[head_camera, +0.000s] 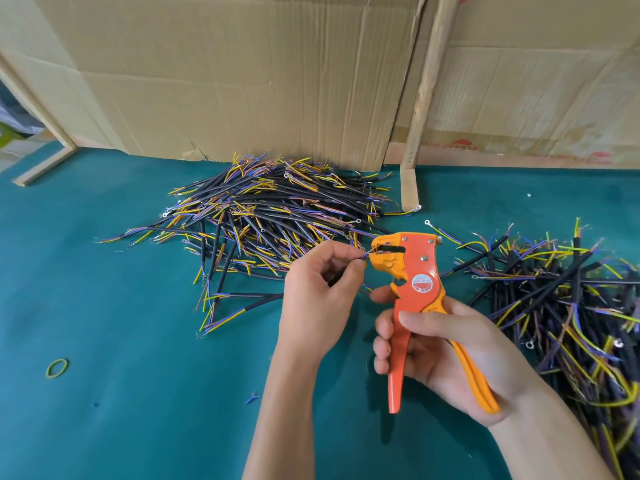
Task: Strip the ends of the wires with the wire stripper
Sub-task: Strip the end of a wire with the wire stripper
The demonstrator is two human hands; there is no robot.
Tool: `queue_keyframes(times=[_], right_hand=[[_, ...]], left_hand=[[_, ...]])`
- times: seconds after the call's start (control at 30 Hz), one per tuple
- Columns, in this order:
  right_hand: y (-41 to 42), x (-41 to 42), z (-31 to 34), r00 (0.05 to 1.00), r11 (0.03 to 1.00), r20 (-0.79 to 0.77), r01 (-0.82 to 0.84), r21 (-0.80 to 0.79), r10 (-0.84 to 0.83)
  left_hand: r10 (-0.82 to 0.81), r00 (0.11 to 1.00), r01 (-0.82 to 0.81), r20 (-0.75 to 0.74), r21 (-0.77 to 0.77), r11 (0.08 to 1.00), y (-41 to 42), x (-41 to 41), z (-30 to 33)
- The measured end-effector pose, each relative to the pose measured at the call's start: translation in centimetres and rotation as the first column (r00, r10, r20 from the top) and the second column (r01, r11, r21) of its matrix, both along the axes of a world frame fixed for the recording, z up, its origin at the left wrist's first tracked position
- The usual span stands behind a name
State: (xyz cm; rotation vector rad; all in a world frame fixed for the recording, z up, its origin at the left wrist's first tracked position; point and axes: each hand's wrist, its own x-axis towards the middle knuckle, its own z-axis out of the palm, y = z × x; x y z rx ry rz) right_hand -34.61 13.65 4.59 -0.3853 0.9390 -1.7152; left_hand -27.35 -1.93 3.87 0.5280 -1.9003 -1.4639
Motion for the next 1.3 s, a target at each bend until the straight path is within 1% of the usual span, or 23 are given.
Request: queue_keyframes(times=[0.33,0.5,0.63,1.03,1.3], right_hand=[[0.01,0.26,0.16,0.999,0.999,0.017,0.037,0.009,-0.038],[0.19,0.16,0.29,0.998,0.998,0.039,0.057,-0.019,-0.056],[0.20,0.09,0.29,0.998,0.999,0.015,0.054,0.003,-0.054],[0.18,-0.05,0.22,1.000,1.000,0.017,0.015,0.024,-0.015],[-0.11,0.25,0.07,0.999,0.998,0.025,0.047,0.036,-0.048]], left_hand=[[-0.017,1.000,0.016,-0.006,-0.004,1.000,-0.06,0.07,-0.07],[-0.018,1.000,0.018,-0.010,-0.005,1.000,-0.16,0.13,-0.26],[-0.016,1.000,0.016,-0.007,-0.026,1.000,-0.12,0.09,-0.29],[-0.014,1.000,0.013,-0.018,-0.037,0.999,-0.17,0.12,-0.31],[-0.013,1.000,0.013,-0.010,-0.044,0.999,-0.28,0.10,-0.36]])
